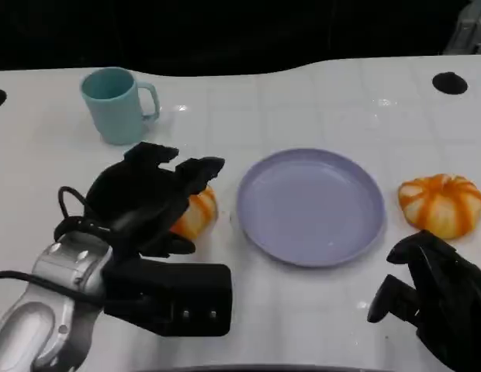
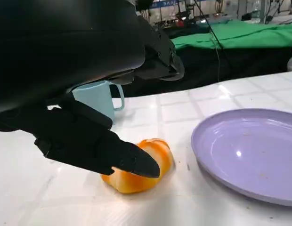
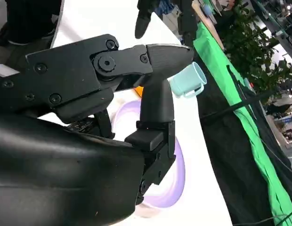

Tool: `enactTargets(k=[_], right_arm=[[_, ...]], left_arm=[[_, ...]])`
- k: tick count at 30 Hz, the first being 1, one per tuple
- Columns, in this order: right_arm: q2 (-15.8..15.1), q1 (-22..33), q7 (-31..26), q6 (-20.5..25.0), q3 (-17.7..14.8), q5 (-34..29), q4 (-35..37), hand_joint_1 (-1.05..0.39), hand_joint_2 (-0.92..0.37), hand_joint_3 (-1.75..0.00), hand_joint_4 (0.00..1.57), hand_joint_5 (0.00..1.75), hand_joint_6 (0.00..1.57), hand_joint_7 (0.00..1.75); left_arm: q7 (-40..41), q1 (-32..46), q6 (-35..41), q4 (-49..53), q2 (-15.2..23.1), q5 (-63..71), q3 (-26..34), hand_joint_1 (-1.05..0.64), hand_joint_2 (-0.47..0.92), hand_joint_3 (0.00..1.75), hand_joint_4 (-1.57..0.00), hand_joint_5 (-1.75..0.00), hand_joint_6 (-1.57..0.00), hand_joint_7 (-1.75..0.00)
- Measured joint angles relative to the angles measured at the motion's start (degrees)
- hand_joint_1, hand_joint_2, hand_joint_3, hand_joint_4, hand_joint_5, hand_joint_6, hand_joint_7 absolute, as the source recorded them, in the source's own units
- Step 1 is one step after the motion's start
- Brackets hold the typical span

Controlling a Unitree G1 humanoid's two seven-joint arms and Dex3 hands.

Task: Grasp the bread from the table and place it into the plate.

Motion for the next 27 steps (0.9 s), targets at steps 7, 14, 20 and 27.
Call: enactTargets(k=[7, 14, 20, 27], right_arm=[[-0.01, 0.14, -0.04, 0.15, -0.05, 0.08, -0.05, -0.54, -0.92, -0.25, 0.64, 1.75, 0.44, 1.69], [-0.09, 0.35, -0.11, 0.17, -0.03, -0.07, -0.18, -0.54, -0.92, -0.27, 0.64, 1.75, 0.44, 1.69], [-0.12, 0.76, -0.07, 0.18, 0.05, 0.06, -0.37, -0.54, -0.92, -0.28, 0.63, 1.75, 0.43, 1.69], [-0.17, 1.46, 0.05, 0.15, 0.15, 0.08, -0.67, -0.54, -0.92, -0.28, 0.62, 1.75, 0.44, 1.68]], left_arm=[[-2.58, -9.95, 6.97, 17.49, -4.11, 1.40, -5.11, -0.43, 0.76, 0.00, 0.00, -0.28, -0.21, 0.00], [-1.44, -17.80, 8.39, 31.47, -7.19, 0.54, -8.85, -0.43, 0.77, 0.00, 0.00, -0.27, -0.20, 0.00], [1.48, -23.59, 8.30, 45.32, -9.77, -1.69, -10.36, -0.46, 0.75, 0.00, -0.01, -0.25, -0.21, 0.00], [5.85, -28.93, 6.00, 58.37, -12.48, -4.36, -11.72, -0.42, 0.77, 0.01, -0.02, -0.24, -0.21, 0.00]])
